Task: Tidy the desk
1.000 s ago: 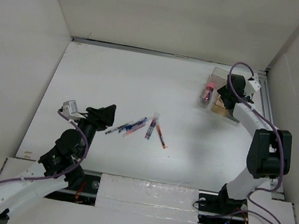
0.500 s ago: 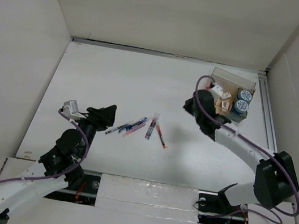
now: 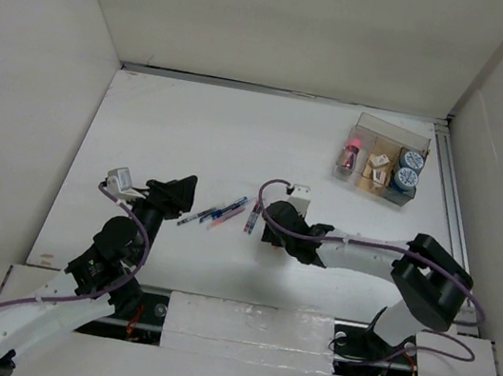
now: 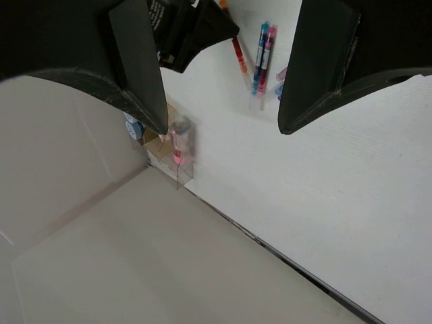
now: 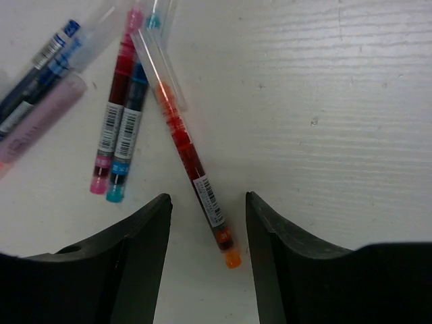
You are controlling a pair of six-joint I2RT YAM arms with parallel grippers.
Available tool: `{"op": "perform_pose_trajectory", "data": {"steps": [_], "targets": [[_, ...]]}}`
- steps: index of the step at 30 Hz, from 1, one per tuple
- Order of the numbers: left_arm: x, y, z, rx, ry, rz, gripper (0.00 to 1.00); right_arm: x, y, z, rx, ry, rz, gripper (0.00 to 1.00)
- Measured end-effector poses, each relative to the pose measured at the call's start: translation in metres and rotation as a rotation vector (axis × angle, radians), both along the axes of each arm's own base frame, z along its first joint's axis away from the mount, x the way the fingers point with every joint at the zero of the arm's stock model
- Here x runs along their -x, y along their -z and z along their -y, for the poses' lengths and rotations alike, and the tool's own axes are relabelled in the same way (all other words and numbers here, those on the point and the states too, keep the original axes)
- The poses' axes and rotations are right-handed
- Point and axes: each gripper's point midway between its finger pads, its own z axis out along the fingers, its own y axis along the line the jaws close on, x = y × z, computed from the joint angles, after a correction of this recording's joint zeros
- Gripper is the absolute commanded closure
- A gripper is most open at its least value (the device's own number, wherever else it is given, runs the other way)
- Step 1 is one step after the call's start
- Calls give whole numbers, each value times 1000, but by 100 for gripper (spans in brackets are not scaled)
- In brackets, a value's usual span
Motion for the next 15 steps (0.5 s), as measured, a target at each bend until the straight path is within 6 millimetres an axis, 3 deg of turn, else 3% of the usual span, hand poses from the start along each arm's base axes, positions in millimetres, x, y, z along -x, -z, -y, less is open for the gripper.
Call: {"op": "perform_pose_trajectory", "data": {"steps": [2, 4, 9, 15], "targets": [[-1, 0, 1, -1, 0, 0, 38, 4, 17, -1, 56, -11, -22, 47], [-1, 2, 2, -8, 0, -7, 38, -1, 18, -5, 81, -5, -12, 47], [-2, 5, 3, -18, 3, -14, 38, -11, 21, -13, 115, 2, 12, 81], [-2, 4, 3, -17, 3, -12, 38, -4, 22, -14, 127, 11, 20, 95]]}}
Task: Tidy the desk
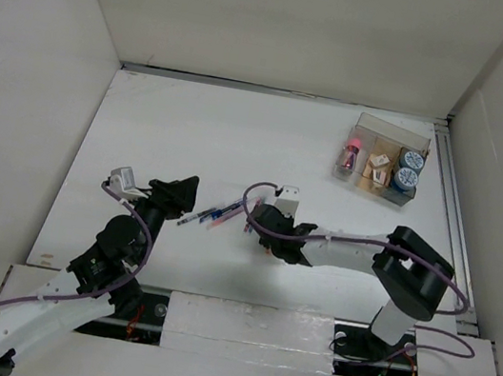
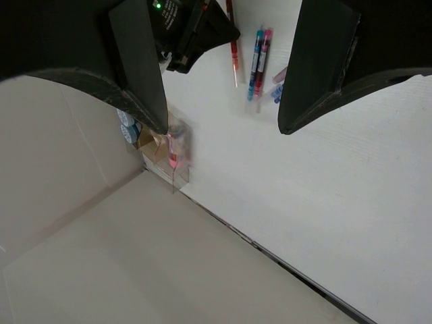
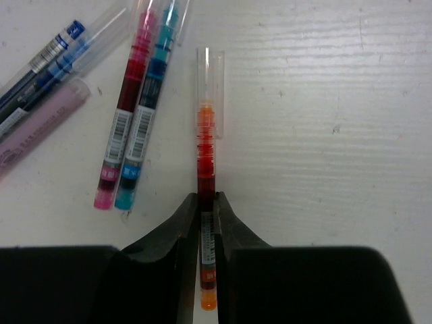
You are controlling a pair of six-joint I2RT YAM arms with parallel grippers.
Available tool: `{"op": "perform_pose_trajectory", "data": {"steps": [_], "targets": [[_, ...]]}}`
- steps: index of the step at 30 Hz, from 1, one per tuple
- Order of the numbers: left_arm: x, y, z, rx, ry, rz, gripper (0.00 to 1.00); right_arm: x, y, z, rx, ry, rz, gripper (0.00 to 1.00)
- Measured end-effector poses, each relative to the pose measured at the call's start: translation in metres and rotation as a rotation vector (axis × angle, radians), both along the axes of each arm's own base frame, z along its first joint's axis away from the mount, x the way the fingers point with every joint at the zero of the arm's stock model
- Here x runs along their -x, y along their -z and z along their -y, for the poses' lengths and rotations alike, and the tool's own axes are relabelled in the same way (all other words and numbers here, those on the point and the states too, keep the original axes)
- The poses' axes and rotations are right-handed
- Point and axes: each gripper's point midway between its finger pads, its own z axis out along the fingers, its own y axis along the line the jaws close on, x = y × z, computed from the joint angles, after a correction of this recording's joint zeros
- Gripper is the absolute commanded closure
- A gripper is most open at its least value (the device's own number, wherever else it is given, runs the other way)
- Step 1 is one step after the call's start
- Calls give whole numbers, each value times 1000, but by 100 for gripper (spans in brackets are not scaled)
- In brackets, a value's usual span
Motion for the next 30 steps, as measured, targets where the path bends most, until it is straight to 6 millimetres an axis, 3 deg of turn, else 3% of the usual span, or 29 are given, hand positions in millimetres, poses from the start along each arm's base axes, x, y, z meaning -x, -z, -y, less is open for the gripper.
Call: {"op": "perform_pose_trajectory", "data": {"steps": [2, 6, 11, 13, 15, 16, 17, 18, 22, 24, 27, 30], "targets": [[0, 0, 0, 0, 0, 0, 38, 8, -1, 2, -3, 0, -8, 100], [0, 0, 0, 0, 1, 0, 38, 20, -9, 16, -7, 17, -16, 100], [0, 0, 1, 1, 5, 2, 38, 3, -47, 27, -79, 91, 43, 100], [0, -1, 2, 2, 8, 3, 38, -24, -69, 37, -143, 159, 72, 100], [0, -1, 2, 2, 8, 3, 38, -66, -96, 54, -228, 253, 109, 100], [0, -1, 2, 2, 8, 3, 38, -89, -111, 66, -273, 305, 133, 100], [0, -1, 2, 2, 8, 3, 38, -130, -140, 89, -345, 393, 188, 100], [0, -1, 2, 1, 8, 3, 38, -132, -142, 90, -351, 397, 192, 100], [-1, 0, 7, -4, 25, -1, 38, -217, -208, 146, -532, 558, 306, 100], [-2, 3, 13, -13, 48, -8, 38, -250, -231, 179, -627, 628, 351, 100], [-3, 8, 27, -31, 100, -23, 38, -284, -240, 221, -775, 709, 358, 100], [-4, 14, 38, -47, 145, -38, 38, -305, -218, 261, -894, 814, 309, 100]]}}
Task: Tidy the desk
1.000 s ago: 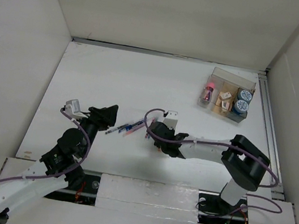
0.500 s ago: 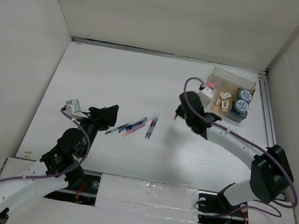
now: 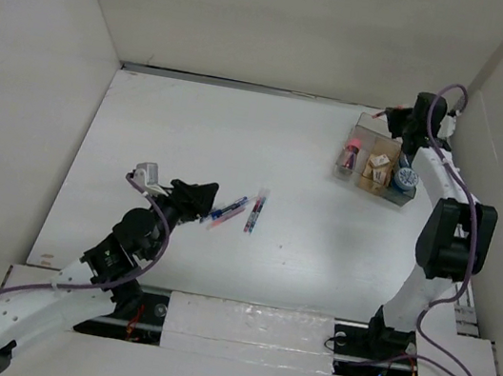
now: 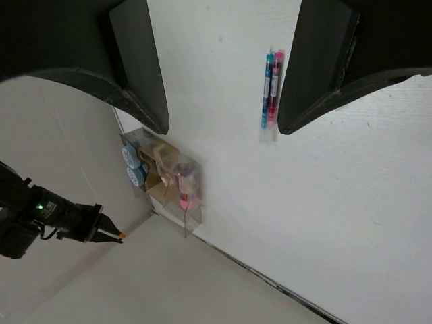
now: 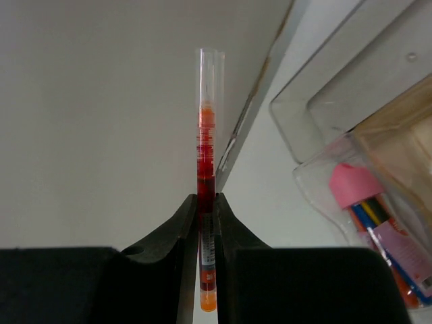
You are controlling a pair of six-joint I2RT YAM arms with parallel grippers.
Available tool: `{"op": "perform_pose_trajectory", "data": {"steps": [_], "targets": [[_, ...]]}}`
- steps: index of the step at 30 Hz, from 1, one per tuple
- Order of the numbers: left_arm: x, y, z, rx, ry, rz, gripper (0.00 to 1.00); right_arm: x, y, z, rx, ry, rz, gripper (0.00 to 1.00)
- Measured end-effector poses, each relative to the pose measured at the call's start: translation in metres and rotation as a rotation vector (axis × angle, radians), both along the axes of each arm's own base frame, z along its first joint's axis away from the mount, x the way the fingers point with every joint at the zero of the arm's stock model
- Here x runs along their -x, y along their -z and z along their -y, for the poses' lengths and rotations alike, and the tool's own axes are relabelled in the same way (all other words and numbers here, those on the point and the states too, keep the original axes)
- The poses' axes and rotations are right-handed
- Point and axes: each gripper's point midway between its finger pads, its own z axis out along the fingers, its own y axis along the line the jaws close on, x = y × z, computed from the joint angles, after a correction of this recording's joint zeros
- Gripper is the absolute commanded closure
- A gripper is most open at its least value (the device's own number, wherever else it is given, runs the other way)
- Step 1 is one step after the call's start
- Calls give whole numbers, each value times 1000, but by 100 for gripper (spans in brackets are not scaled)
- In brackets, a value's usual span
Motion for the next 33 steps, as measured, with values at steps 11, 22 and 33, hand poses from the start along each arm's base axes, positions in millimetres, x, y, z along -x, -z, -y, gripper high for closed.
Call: {"op": "perform_pose_trajectory", "data": {"steps": [11, 22, 33], "targets": [[-4, 12, 24, -38, 84, -34, 38, -40, 78, 43, -304, 93, -148, 100], [-14, 4, 53, -69, 155, -45, 38, -37, 92, 69, -419, 150, -155, 100], [-8, -14, 48, -33, 161, 3, 38, -13, 128, 68, -453, 189, -240, 92]]}}
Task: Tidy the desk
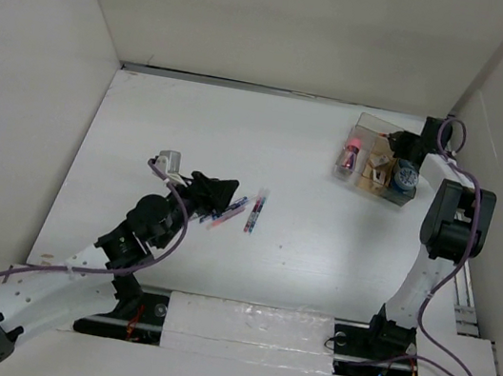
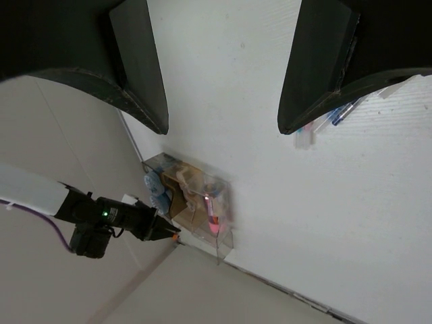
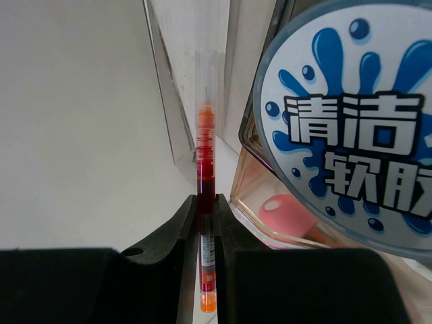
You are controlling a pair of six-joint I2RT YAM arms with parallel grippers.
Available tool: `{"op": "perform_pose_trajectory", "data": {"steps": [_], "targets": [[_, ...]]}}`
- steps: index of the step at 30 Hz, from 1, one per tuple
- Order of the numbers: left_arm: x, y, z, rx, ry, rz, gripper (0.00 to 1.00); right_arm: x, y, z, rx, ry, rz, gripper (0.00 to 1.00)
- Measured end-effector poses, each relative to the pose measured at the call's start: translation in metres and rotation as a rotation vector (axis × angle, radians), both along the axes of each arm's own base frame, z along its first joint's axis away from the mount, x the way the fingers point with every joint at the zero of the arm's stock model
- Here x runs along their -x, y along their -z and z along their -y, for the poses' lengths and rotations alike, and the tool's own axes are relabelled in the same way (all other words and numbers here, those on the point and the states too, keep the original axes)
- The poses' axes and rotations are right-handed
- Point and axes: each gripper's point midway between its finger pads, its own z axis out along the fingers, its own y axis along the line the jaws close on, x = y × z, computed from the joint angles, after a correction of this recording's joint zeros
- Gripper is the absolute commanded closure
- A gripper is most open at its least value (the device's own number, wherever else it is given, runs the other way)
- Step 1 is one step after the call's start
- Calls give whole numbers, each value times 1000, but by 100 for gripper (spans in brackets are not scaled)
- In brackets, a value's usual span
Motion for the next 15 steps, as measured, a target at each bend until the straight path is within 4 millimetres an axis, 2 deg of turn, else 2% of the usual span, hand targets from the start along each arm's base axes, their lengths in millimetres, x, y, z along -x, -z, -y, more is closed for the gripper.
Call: {"op": "perform_pose_trajectory", "data": {"steps": [2, 4, 5, 8, 13, 15], "targets": [[3, -8, -3, 20, 0, 20, 38, 0, 0, 2, 1, 7, 0, 84], [4, -12, -5, 32, -2, 32, 38, 0, 0, 4, 3, 17, -2, 72], [5, -13, -6, 34, -3, 34, 38, 0, 0, 5, 5, 22, -2, 59], [5, -13, -6, 35, -5, 35, 38, -1, 0, 6, 9, 29, 0, 41], [1, -3, -3, 4, -6, 12, 37, -5, -6, 5, 14, 25, 29, 39], [-1, 3, -1, -13, -9, 0, 37, -7, -12, 2, 30, 13, 49, 41]]}}
